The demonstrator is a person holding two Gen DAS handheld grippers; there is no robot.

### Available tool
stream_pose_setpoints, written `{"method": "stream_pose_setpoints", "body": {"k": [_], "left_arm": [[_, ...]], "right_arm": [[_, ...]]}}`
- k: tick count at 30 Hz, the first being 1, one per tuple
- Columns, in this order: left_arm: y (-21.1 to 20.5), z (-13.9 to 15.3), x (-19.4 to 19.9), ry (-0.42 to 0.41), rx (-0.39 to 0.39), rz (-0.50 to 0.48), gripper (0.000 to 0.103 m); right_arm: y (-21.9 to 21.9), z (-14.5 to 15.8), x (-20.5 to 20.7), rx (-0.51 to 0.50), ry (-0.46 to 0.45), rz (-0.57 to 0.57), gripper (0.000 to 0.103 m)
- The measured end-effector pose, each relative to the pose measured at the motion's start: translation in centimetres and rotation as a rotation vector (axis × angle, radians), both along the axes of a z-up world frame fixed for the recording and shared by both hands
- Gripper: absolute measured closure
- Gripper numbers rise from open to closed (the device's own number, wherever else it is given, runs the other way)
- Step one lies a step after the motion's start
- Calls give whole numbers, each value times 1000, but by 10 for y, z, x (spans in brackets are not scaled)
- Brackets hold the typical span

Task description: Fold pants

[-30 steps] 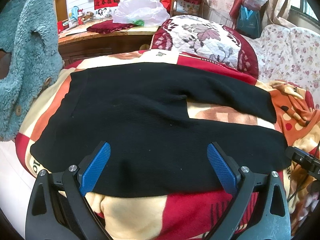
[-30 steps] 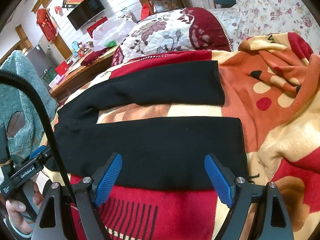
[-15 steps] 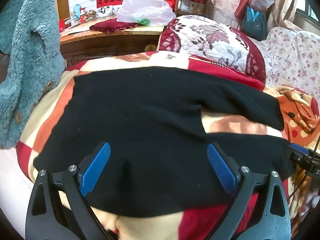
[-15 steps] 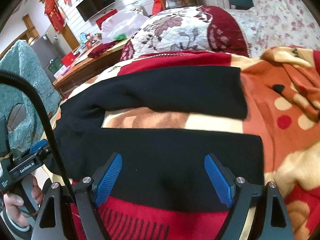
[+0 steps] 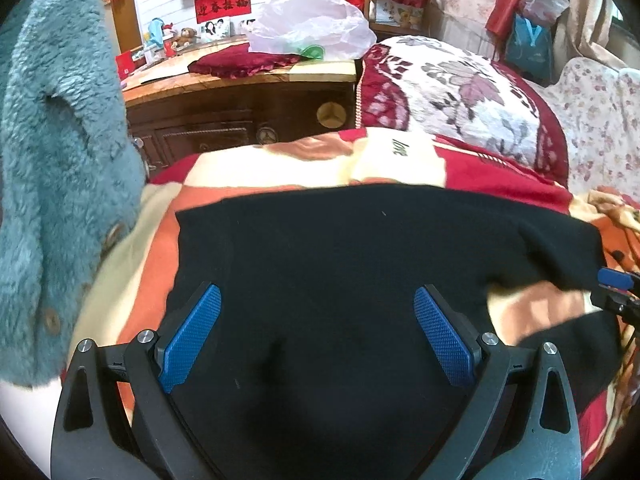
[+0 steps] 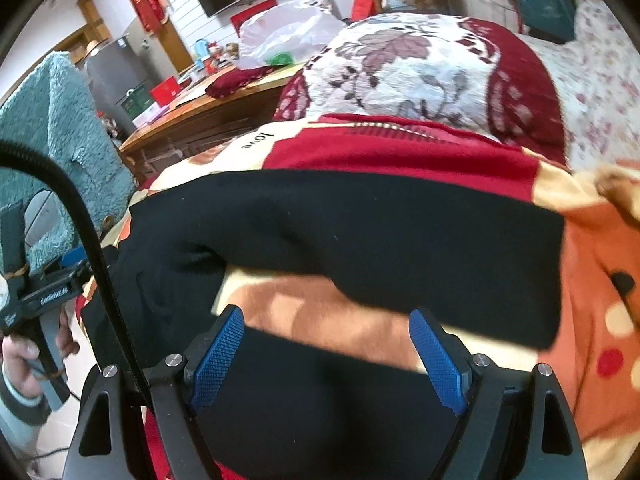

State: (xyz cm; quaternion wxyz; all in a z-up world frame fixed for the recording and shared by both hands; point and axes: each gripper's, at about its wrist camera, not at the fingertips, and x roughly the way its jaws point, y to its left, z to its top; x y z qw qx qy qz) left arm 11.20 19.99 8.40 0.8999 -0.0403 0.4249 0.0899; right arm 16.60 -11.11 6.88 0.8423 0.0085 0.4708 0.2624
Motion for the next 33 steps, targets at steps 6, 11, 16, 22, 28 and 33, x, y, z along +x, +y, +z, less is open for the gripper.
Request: {"method": "stream_pose_setpoints", "body": {"k": [6,11,16,22,28,33], "left_arm": [[27,-1,29,22,-42,-50,5],[66,-2,43,43,-64,-13,5],[112,-11,45,55,-136,65,5],[140,-27,44,56,-151,107,5],[148,-42,58,80,-149,107,5],[148,-47,69,88,-146,95,5]], "right_arm": [[18,3,23,3,-2,69,19],[37,4,36,0,-7,122,19],[52,3,43,9,-2,150,19],[49,-1,49,27,-2,131,19],[15,-2,58,10,6,64,19],[-32,3,69,-12,-3,-22,19]]}}
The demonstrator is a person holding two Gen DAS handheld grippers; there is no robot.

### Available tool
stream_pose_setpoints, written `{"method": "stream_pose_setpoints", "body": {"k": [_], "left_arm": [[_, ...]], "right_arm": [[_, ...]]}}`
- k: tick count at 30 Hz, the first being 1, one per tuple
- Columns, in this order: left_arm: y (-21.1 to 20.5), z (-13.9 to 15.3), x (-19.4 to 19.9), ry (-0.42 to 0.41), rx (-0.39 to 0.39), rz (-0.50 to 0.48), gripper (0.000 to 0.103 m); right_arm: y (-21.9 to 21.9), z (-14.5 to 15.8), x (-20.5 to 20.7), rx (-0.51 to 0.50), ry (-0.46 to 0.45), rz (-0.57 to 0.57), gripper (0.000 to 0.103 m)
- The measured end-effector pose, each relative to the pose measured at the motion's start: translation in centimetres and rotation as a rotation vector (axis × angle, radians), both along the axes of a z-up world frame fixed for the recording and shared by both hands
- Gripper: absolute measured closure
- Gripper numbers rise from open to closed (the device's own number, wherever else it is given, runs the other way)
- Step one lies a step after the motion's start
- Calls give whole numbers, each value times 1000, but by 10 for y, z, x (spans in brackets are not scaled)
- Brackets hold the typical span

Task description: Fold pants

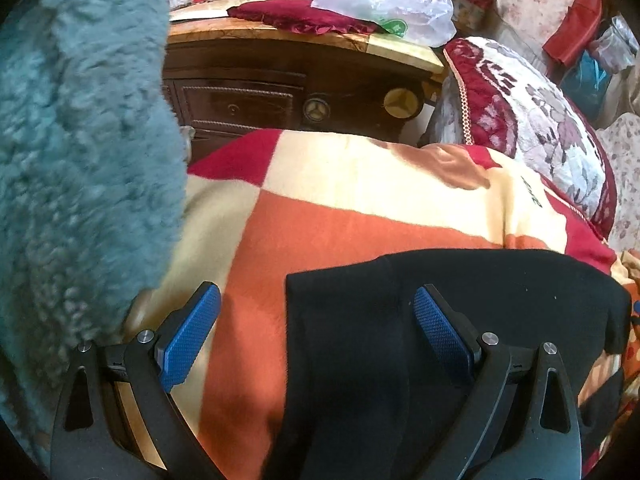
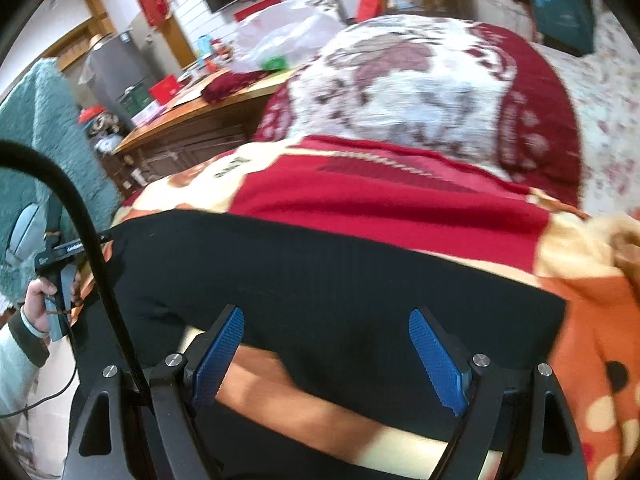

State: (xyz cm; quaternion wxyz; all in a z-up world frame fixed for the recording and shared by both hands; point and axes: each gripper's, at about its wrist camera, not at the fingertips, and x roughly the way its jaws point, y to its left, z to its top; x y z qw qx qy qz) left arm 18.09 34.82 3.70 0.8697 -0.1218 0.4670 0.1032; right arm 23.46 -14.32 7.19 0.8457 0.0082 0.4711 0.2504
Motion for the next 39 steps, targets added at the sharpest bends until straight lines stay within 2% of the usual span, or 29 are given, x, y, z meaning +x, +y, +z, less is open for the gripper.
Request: {"method": "stream_pose_setpoints", "body": {"k": [4,10,14,17,20,22,23,24,25,27,28,29,31,35,39], "left_arm": [[-6,-2,10,10,-7,-26,5],[-19,-7,17,45,33,-103,5],[-23,-10,19,51,53,-122,5],[-23,-10,21,51,50,-130,5],[-24,-11,22,51,58,-140,5],[-25,-11,24,47,62,-150,5],[-26,-11,26,43,59,-156,5],[-28,-10,27,40,54,-163,6],[-29,-9,27,35,44,-174,15],[-34,-6,29,27,44,-203,40],[-36,-2,28,22,40,-229,67],[-38,1,28,23,41,-239,85],[-39,8,23,10,70,-238,89],[-38,22,4,-40,39,-254,91],[-45,45,-30,-123,11,-294,91]], "right_arm": [[-36,4,12,-27,-11,-64,19],[-72,-6,38,-86,20,-51,19],[-78,-15,46,-99,49,-20,19],[-78,-20,50,-144,54,-14,19],[-91,-23,53,-126,60,-77,19],[-102,-32,58,-65,95,-117,19],[-104,-36,61,-37,108,-122,27],[-105,-41,63,3,128,-114,53],[-103,-44,66,28,141,-99,62],[-93,-42,65,14,119,-63,79],[-87,-39,64,7,115,-41,85],[-81,-34,61,-9,99,-13,93],[-69,-20,51,-64,43,48,94],[-67,7,29,-129,-43,97,96],[-75,35,4,-144,-116,117,96]]}}
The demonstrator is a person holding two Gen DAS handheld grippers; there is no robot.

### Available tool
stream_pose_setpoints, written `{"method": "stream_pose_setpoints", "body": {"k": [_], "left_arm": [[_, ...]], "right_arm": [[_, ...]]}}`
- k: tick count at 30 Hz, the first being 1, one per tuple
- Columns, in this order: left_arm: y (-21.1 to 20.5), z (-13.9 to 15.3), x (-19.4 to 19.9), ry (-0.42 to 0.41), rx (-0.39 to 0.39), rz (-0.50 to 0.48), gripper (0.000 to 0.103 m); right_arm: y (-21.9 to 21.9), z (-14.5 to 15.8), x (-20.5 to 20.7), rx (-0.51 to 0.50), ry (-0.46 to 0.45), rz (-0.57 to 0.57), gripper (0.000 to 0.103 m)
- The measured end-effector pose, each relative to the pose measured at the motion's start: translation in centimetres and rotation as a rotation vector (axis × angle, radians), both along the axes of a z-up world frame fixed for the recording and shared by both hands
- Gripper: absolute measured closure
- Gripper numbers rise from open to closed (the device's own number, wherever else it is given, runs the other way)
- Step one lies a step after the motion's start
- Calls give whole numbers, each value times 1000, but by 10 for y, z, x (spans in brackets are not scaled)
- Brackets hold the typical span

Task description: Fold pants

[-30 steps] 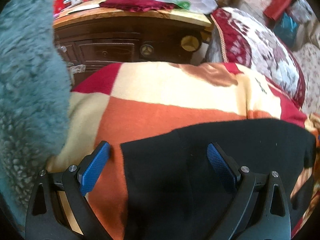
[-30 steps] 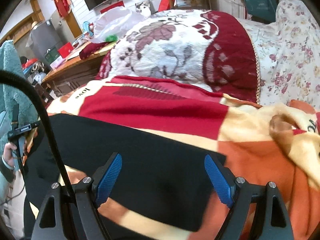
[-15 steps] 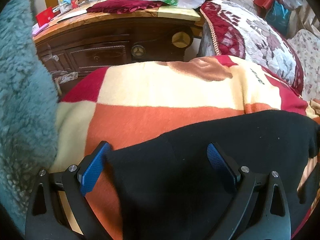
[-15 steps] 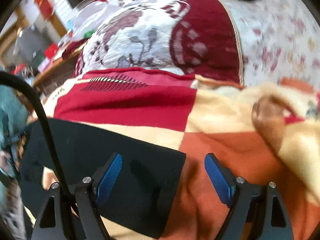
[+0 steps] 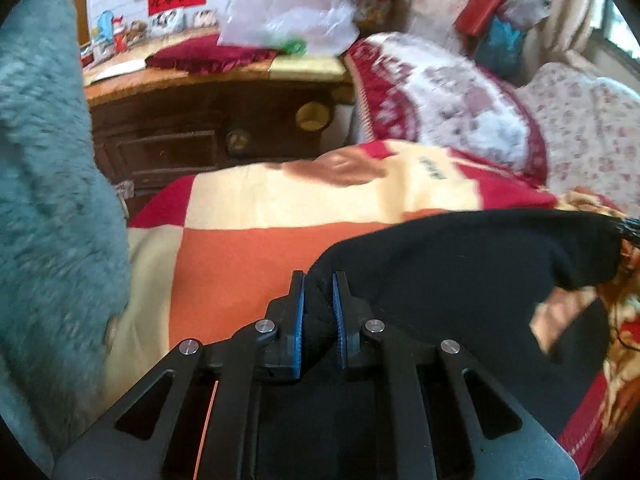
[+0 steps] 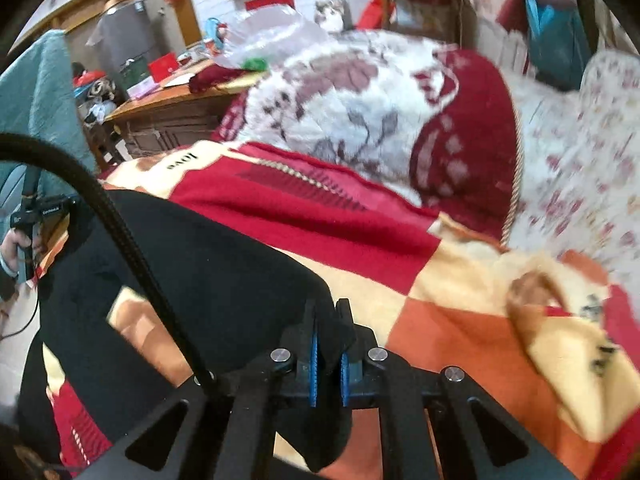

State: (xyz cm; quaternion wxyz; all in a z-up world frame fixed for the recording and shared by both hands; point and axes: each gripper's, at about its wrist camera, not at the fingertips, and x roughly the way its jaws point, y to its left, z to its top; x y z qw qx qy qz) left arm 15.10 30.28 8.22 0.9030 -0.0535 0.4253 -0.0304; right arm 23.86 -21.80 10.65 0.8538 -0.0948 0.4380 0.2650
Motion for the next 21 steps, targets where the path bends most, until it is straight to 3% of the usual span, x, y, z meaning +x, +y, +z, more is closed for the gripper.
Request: {"method": "stream_pose_setpoints", "body": {"k": [7,12,16,21], "left_arm": [[-12,25,-84,-85,-24,-76,91],[-7,2,-139,-49,-55,-60,91],[5,-23,-168,-15,-138,5,91],[14,-27,-194,-8,-231,89,69]], "right_arm": [[-12,21,-56,-17,-44,28,96],[-31,10,-99,-11,-9,13,96],[-32,-8,-131,-55,48,42,96],[-37,-30,-148,-66,188,17,94]]}}
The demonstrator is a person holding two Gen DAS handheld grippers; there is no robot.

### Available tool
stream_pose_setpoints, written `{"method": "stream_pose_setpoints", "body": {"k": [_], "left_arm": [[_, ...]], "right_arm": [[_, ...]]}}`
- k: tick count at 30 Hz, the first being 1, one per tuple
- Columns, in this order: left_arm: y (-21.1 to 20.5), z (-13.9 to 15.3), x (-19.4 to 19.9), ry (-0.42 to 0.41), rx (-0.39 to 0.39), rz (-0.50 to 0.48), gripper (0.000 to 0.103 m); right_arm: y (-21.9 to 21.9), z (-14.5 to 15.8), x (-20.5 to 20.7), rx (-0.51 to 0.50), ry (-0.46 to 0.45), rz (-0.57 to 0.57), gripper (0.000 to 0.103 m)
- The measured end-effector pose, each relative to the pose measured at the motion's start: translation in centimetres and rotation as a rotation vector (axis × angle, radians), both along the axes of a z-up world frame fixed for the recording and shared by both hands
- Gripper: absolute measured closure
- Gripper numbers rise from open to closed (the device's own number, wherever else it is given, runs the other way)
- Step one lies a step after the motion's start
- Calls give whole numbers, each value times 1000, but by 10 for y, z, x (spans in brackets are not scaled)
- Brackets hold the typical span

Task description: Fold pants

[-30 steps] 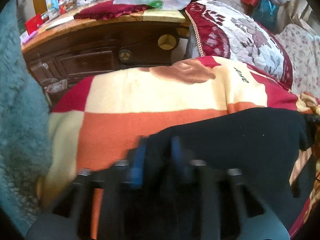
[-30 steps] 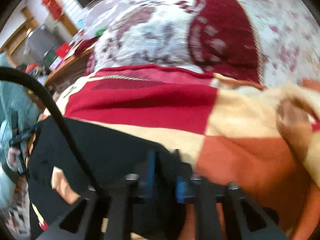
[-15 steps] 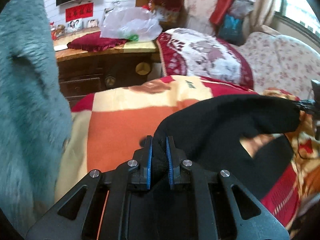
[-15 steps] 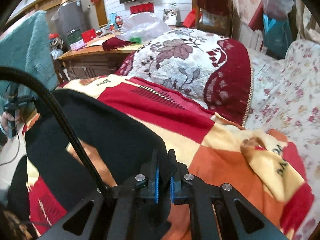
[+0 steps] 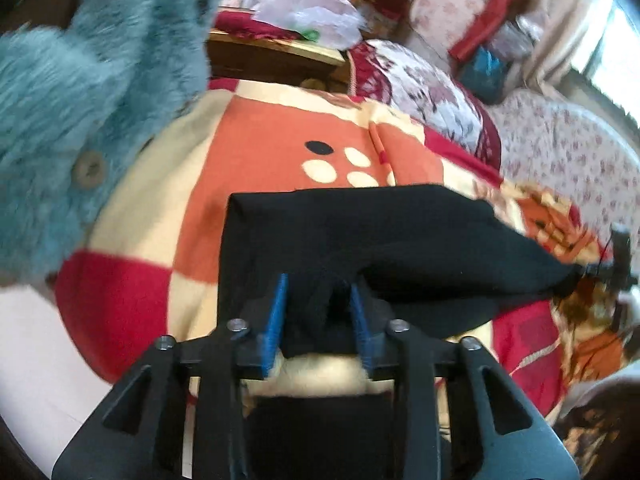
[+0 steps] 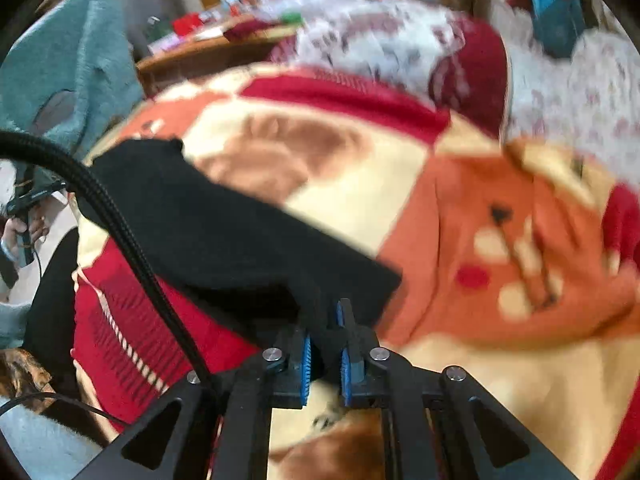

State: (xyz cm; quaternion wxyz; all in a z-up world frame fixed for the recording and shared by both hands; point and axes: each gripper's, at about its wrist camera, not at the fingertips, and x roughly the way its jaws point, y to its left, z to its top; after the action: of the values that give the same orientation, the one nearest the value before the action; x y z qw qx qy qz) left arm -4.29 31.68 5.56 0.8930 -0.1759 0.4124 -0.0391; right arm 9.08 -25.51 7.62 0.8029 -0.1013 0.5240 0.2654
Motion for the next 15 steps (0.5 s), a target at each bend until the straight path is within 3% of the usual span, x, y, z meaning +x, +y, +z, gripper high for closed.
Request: {"method": "stream_pose_setpoints", "body": {"k": [2,6,8,9,12,15], "left_arm": [[4,6,-8,7,-20,28,60],[12,21,-25,-14,-70,105,56],[18,27,-32,-26,-140,154,37],[19,28,-35,-25,-178,186,33],[14,29,-36,-4,-238,219,32],[0,26,-32,39,-206,238,32]], "right_arm": [[-6,7,-6,53,-9,-26,94],[-4,30,-20,169,-53,-55,89],[11,37,-28,210,-65,-31,88],[20,39,-32,211,-72,-18,87],[56,45,-43,227,-102,52,87],[104,47,-49,288,-108,153,83]]}}
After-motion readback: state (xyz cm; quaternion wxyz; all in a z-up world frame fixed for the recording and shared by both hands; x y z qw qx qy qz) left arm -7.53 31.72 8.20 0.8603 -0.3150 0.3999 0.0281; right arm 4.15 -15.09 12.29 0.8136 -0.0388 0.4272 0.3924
